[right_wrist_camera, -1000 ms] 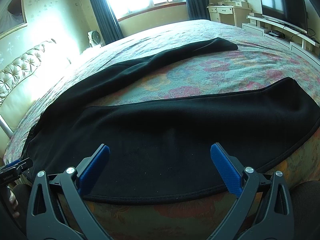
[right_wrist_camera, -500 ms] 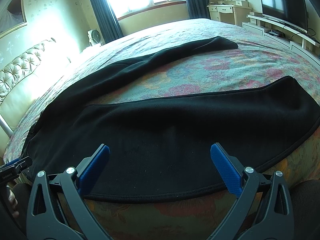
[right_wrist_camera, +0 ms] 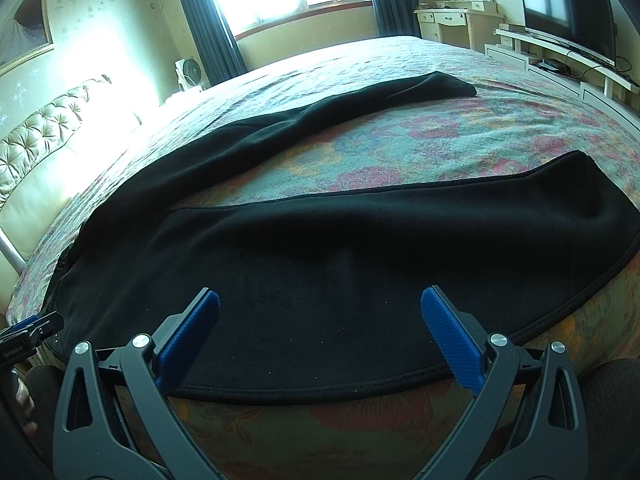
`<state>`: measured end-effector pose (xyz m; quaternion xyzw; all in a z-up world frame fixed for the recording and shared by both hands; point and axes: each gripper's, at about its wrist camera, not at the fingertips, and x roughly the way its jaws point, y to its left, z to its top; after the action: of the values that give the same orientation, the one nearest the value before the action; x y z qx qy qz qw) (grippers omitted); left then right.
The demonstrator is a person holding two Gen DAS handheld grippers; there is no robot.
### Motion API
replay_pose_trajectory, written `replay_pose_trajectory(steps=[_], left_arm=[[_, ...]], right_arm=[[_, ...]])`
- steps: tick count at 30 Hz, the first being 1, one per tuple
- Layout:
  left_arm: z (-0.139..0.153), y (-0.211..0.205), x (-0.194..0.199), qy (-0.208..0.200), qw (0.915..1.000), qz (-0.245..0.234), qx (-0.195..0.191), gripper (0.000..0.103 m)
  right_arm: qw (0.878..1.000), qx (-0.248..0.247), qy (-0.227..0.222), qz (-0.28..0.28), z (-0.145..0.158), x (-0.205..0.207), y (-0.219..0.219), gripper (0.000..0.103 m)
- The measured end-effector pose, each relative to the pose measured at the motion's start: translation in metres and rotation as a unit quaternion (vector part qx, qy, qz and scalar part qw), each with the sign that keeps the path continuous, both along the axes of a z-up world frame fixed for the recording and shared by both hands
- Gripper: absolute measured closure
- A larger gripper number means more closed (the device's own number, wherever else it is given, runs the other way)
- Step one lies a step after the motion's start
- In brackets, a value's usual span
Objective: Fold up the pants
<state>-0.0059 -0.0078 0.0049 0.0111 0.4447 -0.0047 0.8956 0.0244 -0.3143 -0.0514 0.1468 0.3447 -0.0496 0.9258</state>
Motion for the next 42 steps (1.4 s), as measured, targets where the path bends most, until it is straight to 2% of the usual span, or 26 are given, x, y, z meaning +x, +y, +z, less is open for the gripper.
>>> replay_pose_trajectory(steps=[22,28,30,34,37,39,42], left_arm=[[-0.002,-0.003,0.000,0.001,1.0000,-0.002,0.008,0.009],[-0.001,-0.002,0.005,0.007,0.9998,-0.020,0.002,0.009],[-0.001,0.002,0.010,0.015,0.9993,-0.031,-0.015,0.009],[0.005,0.030,0.033,0.032,0.9950,-0.053,-0.079,0.009],[0.013,0.069,0.062,0.047,0.9860,-0.070,-0.144,0.009],[0.023,0.109,0.088,0.042,0.9786,-0.058,-0.193,0.009],[0.026,0.164,0.131,0.052,0.9709,-0.019,-0.233,0.009]], right_arm=[[1.000,0.003,0.013,0.002,-0.008,0.005,0.003,0.002],[1.000,0.006,0.017,0.008,-0.008,0.012,0.007,0.002],[1.000,0.005,0.015,0.017,-0.005,0.016,0.010,0.002],[0.999,-0.008,0.009,0.035,0.005,0.028,0.020,0.002],[0.999,-0.005,0.007,0.048,0.010,0.037,0.028,0.002],[0.998,0.001,0.005,0.055,0.013,0.042,0.035,0.002],[0.997,0.008,0.006,0.073,0.016,0.051,0.049,0.002]])
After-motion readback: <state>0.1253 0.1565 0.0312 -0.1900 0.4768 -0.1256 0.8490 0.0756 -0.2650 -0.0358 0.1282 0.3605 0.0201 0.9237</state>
